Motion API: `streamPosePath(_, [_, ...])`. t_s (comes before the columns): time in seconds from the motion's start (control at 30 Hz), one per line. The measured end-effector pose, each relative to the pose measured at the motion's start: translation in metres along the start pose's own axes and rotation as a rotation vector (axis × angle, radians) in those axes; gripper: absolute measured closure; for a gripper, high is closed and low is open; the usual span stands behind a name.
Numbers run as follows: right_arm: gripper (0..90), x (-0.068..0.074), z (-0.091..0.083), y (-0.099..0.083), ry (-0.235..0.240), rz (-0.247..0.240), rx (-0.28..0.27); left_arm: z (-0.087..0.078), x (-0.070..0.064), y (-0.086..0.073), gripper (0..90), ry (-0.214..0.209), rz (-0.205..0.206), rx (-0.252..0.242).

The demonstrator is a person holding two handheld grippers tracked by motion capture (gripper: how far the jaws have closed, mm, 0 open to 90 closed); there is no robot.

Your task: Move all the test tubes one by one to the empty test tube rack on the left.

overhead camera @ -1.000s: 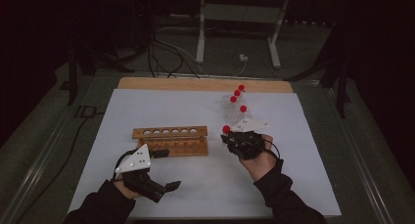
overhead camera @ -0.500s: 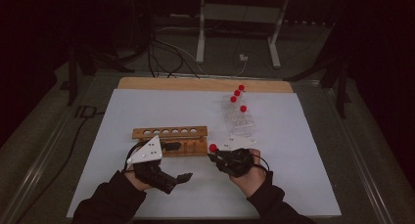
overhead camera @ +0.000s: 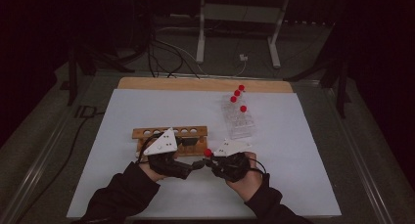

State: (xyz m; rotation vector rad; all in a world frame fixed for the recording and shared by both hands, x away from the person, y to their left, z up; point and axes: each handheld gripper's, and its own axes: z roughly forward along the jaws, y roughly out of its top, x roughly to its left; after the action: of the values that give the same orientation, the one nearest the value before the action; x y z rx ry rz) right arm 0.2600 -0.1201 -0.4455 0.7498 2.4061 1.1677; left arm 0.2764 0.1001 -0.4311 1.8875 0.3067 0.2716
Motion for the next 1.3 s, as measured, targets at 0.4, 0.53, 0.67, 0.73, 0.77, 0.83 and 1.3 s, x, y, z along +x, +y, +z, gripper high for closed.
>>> streamPosePath(0.4, [74.6, 0.0, -0.001, 0.0, 0.003, 0.001, -0.004, 0.019, -0.002, 0.002, 54.2, 0.004, 0.049, 0.027])
streamPosePath(0.53, [74.6, 0.0, -0.002, 0.0, -0.003, 0.001, -0.005, 0.021, -0.001, 0.001, 66.1, 0.0, 0.056, 0.035])
streamPosePath(0.67, [74.6, 0.0, -0.002, 0.0, -0.004, 0.002, -0.006, 0.022, -0.001, 0.0, 70.8, 0.007, 0.061, 0.031])
streamPosePath(0.73, [74.6, -0.001, -0.001, -0.001, -0.005, 0.002, -0.006, 0.022, -0.001, 0.0, 71.4, 0.006, 0.06, 0.035])
streamPosePath(0.77, [74.6, -0.001, -0.001, -0.001, -0.005, 0.004, -0.008, 0.022, -0.002, 0.001, 71.7, 0.01, 0.068, 0.037])
streamPosePath(0.83, [74.5, -0.001, -0.002, -0.001, -0.009, 0.008, -0.014, 0.022, -0.003, 0.002, 71.9, 0.015, 0.072, 0.033])
streamPosePath(1.3, [46.8, -0.004, -0.014, -0.004, 0.002, 0.014, -0.075, 0.001, 0.018, 0.022, 72.0, 0.102, 0.053, -0.018])
